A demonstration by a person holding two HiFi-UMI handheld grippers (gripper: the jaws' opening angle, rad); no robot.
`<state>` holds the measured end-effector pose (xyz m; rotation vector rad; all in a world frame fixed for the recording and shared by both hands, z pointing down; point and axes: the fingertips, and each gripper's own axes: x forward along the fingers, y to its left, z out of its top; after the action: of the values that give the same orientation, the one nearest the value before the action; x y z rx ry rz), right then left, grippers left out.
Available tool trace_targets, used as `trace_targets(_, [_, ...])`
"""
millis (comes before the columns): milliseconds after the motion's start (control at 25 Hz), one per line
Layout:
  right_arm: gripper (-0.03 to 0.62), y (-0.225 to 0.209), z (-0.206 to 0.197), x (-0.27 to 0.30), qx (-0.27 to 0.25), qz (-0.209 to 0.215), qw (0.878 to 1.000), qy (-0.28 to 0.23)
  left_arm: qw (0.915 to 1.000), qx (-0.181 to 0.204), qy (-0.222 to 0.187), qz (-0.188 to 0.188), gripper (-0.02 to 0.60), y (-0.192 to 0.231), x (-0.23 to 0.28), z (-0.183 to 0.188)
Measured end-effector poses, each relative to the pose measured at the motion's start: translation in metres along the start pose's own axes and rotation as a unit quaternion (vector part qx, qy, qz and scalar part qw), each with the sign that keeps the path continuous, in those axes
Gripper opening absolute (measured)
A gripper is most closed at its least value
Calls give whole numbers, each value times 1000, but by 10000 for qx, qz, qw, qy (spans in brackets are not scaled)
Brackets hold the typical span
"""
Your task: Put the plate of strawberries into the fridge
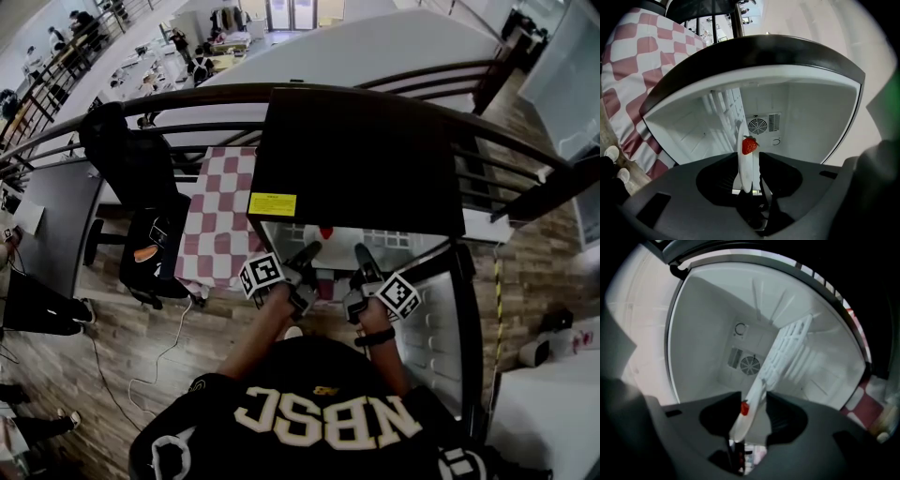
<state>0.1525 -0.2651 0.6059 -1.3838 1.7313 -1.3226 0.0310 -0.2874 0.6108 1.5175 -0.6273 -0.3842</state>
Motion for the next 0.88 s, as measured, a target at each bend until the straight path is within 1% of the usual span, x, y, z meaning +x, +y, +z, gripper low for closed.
trace_targets(240, [158,-1,-6,-5,58,3,10000,30,9998,146,-13,158,141,2,-3,1])
trace_targets(400, [158,2,-9,-5,21,42,10000,66,9990,284,-77,350,143,5,-4,5])
trace_targets(560, [158,5,-10,-6,14,101,9999,83,9991,166,-183,342,143,8,-5,12])
trace_targets(640, [158,6,-12,-7,1,113,9999,98,9990,169,-224,341,146,9,-9,15])
trace_targets(760, [158,6,-15,-9,-94,121,9998,122,9985,335,-229,369,146,10,-15,15])
trace_targets(880, [158,8,-15,-12,-374,62,9992,129,9972,618,-152,403,147,8,-22,9])
